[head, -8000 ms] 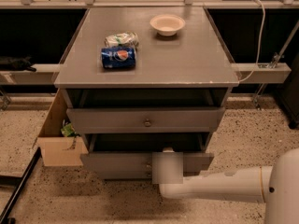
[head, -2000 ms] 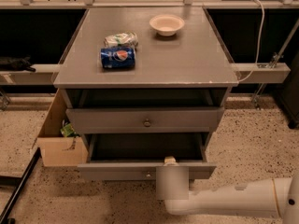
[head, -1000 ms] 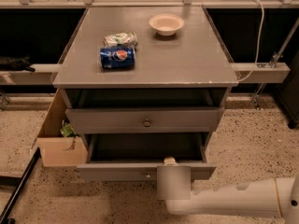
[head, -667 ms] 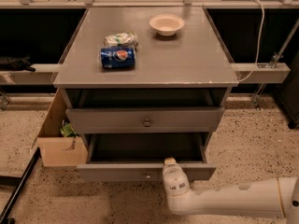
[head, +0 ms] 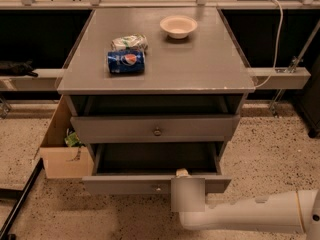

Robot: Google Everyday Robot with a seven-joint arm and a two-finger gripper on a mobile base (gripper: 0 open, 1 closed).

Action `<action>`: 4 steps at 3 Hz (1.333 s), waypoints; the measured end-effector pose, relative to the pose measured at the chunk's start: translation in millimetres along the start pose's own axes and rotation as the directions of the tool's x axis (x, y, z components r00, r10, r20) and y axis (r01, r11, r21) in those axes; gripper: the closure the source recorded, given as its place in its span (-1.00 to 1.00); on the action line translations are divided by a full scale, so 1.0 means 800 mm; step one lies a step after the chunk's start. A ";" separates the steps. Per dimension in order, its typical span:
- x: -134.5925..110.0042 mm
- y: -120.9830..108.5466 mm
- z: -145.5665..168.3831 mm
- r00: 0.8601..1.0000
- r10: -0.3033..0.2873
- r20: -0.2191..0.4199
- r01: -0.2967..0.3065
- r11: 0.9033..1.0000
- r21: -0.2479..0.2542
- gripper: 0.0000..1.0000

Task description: Open middle drawer

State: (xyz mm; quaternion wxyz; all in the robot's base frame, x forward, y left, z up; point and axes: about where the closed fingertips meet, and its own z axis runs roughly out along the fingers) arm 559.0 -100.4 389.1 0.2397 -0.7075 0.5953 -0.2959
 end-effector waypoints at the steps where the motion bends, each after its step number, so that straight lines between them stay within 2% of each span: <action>1: 0.000 0.000 0.000 1.000 0.000 0.000 0.000 1.000 0.000 0.18; 2: 0.000 0.000 0.000 1.000 0.000 0.000 0.000 1.000 0.000 -0.45; 3: 0.000 0.000 0.000 1.000 0.000 0.000 0.000 1.000 0.000 -0.90; 4: 0.000 0.000 0.000 1.000 0.000 0.000 0.000 1.000 0.000 -1.00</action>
Offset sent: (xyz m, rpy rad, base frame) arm 0.0000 0.0000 0.0000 0.0000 0.0000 0.0000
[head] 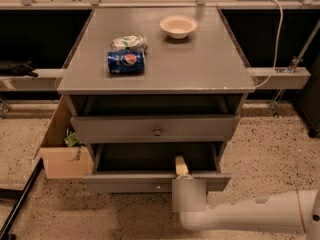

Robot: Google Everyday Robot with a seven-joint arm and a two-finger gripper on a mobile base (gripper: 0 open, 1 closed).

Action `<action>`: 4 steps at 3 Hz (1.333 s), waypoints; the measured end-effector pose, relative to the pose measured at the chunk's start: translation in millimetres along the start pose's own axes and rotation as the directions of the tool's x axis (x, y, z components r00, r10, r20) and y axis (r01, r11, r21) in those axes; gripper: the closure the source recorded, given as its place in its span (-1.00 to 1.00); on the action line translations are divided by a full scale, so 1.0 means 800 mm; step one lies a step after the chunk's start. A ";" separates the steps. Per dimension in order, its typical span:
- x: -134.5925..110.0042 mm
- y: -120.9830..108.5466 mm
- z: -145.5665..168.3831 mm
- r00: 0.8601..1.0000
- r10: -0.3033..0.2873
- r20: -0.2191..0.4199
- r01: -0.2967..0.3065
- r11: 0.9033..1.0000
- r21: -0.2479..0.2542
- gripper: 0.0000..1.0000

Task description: Open middle drawer

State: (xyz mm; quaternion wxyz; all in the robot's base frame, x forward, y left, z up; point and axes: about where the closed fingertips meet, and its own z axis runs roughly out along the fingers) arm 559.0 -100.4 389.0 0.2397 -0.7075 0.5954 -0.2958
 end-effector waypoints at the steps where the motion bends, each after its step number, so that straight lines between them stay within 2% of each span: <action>1: 0.000 0.000 0.000 1.000 0.000 0.000 0.000 1.000 0.000 -1.00; 2: 0.017 -0.012 -0.038 1.000 -0.014 -0.020 0.014 1.000 0.019 -1.00; 3: 0.031 -0.022 -0.093 0.997 -0.063 -0.041 0.065 0.997 0.051 -1.00; 4: 0.031 -0.022 -0.093 0.997 -0.063 -0.041 0.065 0.997 0.051 -1.00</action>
Offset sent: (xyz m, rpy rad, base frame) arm -0.0216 -0.0174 0.0475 -0.0332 -0.0269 0.0053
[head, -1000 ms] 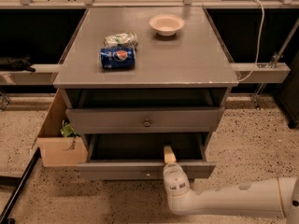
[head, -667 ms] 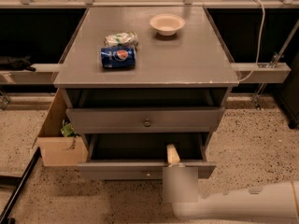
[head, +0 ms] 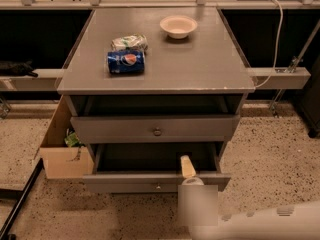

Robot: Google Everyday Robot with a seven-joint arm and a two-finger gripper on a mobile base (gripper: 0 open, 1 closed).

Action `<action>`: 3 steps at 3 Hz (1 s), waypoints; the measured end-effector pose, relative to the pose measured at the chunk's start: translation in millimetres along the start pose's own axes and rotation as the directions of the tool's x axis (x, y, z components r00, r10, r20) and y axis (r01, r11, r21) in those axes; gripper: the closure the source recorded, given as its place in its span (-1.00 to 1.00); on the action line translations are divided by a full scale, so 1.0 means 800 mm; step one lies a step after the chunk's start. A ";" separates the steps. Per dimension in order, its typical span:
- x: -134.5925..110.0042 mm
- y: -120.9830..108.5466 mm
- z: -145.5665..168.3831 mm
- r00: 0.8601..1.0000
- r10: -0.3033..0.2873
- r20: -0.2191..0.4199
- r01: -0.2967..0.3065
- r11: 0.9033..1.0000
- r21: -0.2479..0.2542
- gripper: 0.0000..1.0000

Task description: Open middle drawer

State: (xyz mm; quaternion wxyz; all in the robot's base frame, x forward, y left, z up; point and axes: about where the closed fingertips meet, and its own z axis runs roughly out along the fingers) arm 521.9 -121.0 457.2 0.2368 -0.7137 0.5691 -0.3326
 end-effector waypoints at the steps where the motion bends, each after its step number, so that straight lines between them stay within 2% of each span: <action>1: 0.003 -0.005 0.008 0.999 -0.015 0.030 0.015 1.000 -0.027 -1.00; 2: 0.008 -0.003 0.023 0.992 -0.071 0.100 0.078 0.995 -0.067 -1.00; 3: 0.002 0.002 0.030 0.969 -0.143 0.202 0.158 0.985 -0.061 -1.00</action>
Offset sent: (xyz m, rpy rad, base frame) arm 0.0238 -0.0067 -0.0194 0.0037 0.1749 0.2263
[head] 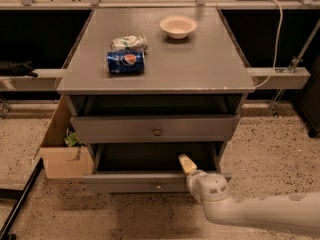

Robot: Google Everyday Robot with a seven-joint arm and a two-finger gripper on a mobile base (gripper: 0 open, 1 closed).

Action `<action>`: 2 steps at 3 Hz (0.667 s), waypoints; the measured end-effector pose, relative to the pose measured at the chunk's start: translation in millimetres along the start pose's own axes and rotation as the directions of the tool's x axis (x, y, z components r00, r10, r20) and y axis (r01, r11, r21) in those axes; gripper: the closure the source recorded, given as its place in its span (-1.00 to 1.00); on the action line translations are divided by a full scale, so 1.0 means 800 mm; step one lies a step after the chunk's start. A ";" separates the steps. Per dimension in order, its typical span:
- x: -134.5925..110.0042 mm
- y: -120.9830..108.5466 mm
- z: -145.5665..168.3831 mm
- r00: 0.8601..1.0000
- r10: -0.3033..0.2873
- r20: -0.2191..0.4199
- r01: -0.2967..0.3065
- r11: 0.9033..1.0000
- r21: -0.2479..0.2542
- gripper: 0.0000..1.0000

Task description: Open middle drawer

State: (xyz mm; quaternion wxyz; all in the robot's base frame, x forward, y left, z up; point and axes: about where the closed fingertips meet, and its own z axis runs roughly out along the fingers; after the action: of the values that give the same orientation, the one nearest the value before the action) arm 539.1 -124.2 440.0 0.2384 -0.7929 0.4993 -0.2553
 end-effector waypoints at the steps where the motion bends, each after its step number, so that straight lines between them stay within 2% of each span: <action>1: -0.005 0.001 0.002 0.999 -0.028 0.043 0.028 1.000 0.002 -1.00; 2: -0.005 0.001 0.002 0.999 -0.028 0.043 0.028 1.000 0.002 -1.00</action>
Offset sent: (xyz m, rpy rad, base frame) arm -0.0011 0.0036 -0.0027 0.0112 0.0119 0.0481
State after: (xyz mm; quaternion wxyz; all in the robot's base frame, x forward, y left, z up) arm 537.9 -120.5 437.3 0.2459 -0.8049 0.4829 -0.2419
